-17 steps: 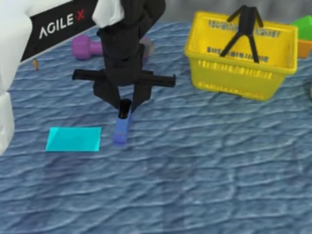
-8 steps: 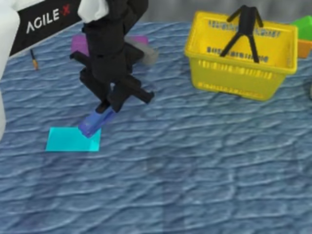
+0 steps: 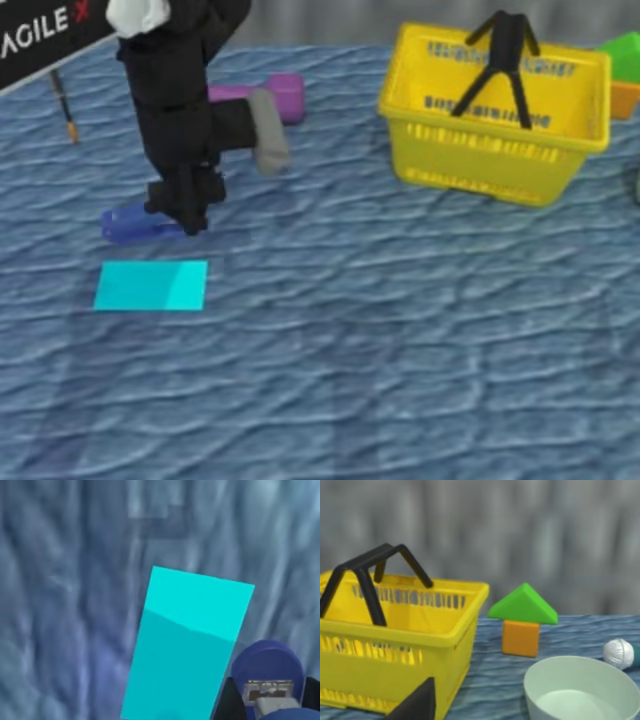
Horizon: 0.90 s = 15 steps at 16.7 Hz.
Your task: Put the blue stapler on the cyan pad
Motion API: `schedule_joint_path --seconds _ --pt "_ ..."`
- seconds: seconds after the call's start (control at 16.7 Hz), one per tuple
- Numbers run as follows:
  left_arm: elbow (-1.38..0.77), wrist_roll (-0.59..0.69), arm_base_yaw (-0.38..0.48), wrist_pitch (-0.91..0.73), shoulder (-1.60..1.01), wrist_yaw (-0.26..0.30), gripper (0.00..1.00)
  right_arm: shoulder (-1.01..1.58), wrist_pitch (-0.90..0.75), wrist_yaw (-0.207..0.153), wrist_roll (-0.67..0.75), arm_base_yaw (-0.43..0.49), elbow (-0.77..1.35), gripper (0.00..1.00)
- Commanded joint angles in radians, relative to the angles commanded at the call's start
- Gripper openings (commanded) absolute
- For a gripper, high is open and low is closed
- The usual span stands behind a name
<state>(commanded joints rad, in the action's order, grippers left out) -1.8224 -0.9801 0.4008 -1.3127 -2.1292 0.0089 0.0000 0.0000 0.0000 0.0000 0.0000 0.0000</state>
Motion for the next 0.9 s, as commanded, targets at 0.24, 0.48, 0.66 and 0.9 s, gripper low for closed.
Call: schedule_joint_path --seconds 0.24,0.48,0.66,0.9 --pt "0.024 -0.186 -0.028 0.017 0.039 0.003 0.00 0.000 0.000 0.000 0.000 0.000 0.000 1.00" --pt "0.028 -0.215 -0.033 0.021 0.048 0.003 0.00 0.000 0.000 0.000 0.000 0.000 0.000 1.00" --pt "0.029 -0.216 -0.028 0.024 0.044 0.002 0.00 0.000 0.000 0.000 0.000 0.000 0.000 1.00" --pt "0.122 -0.229 -0.044 0.133 0.029 0.002 0.00 0.000 0.000 0.000 0.000 0.000 0.000 1.00"
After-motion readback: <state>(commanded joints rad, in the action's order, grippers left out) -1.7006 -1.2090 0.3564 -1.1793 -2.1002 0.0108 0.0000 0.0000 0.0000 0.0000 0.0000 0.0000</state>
